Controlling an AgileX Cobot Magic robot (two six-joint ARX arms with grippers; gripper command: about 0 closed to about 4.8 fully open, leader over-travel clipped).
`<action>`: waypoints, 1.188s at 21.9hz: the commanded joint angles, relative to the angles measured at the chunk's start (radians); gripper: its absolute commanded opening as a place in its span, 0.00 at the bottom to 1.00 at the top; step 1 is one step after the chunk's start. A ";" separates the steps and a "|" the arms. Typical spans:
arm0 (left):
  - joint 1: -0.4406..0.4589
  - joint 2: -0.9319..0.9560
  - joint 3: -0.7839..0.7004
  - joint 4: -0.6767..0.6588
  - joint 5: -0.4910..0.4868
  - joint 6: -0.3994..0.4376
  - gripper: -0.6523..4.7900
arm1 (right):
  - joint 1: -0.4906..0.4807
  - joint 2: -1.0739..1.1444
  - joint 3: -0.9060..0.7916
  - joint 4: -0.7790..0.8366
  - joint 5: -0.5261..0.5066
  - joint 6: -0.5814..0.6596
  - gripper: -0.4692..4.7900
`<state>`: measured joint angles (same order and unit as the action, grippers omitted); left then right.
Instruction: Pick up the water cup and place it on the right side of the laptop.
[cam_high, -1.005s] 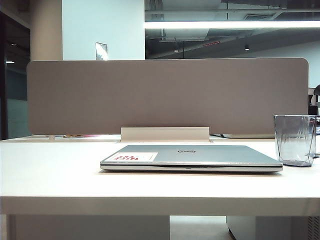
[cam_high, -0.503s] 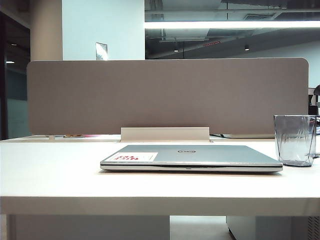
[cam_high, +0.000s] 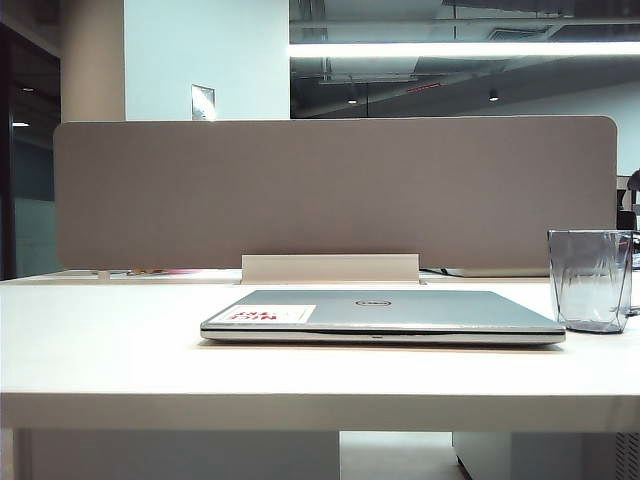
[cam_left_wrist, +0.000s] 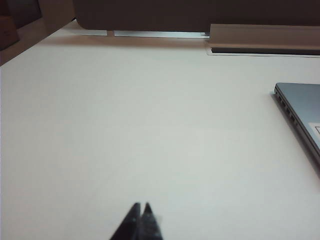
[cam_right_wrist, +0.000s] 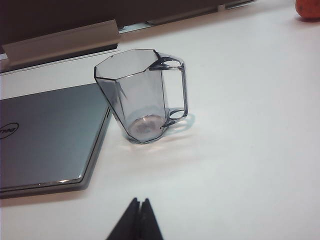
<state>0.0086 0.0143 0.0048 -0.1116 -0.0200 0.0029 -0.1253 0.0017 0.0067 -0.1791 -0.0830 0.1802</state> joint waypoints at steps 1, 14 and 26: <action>-0.001 0.000 0.003 0.008 -0.002 -0.003 0.11 | -0.001 -0.001 -0.006 0.007 0.002 0.003 0.07; -0.001 0.000 0.003 0.008 -0.002 -0.003 0.11 | -0.001 -0.001 -0.006 0.007 0.003 0.003 0.07; -0.001 0.000 0.003 0.008 -0.002 -0.003 0.11 | 0.100 -0.002 -0.006 0.021 0.017 -0.084 0.07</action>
<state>0.0086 0.0143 0.0048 -0.1123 -0.0200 0.0029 -0.0349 0.0013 0.0067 -0.1761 -0.0719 0.1108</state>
